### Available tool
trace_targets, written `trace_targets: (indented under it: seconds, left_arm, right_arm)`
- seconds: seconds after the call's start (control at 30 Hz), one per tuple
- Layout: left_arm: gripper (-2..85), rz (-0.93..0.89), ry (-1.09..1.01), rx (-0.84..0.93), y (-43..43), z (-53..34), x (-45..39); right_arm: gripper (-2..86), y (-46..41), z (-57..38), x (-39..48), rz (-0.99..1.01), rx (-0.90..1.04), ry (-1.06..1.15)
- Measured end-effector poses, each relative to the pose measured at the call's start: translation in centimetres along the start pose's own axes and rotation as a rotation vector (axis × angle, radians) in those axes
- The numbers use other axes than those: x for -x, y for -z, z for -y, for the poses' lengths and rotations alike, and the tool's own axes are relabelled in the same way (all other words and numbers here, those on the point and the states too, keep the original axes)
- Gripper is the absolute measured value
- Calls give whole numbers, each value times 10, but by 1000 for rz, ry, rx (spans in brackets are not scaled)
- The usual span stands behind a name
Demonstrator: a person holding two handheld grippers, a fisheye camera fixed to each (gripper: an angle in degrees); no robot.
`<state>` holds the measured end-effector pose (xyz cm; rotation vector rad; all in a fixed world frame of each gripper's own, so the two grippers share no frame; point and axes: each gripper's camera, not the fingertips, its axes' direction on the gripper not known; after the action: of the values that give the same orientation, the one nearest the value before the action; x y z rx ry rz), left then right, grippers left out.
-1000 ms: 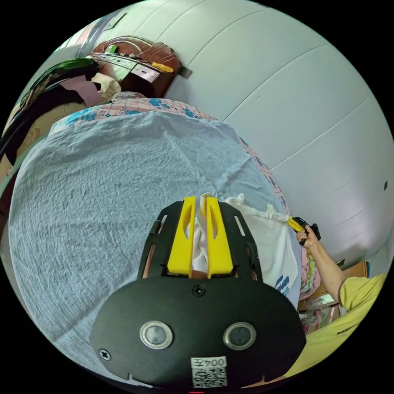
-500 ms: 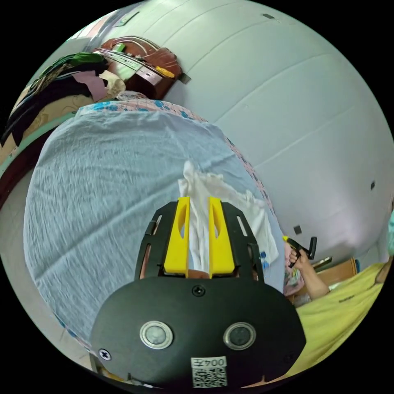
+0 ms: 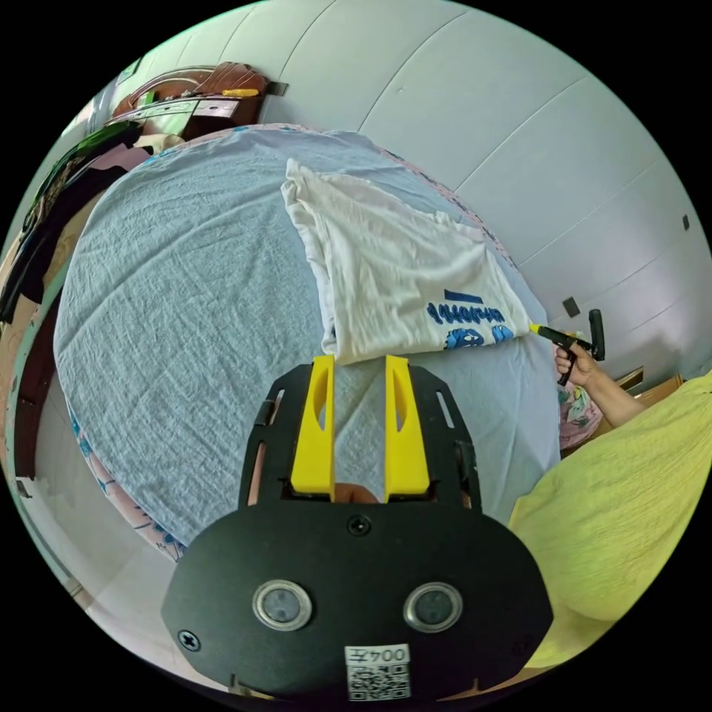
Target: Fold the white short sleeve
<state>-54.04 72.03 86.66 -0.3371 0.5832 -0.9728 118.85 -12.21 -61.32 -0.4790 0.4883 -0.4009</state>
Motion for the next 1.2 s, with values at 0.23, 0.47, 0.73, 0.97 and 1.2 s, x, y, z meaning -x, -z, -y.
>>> trace_targets:
  seconds: [0.23,0.47,0.73,0.97,1.2]
  left_arm:
    - [86,-21,-2,-10,-9,10,-5]
    - [14,41,-65,7,-2,17,-41]
    - [9,95,-21,79,-35,2,-63]
    - [6,262,-53,-45,4,21,-110]
    - [5,281,-275,7,-65,97,-176]
  right_arm:
    - [52,-22,11,26,2,54,16]
    - [23,-10,18,59,-87,9,59]
    - [63,-56,12,58,-93,75,-35]
    - [90,-42,24,110,-356,15,29]
    - [85,-103,63,166,-305,85,176]
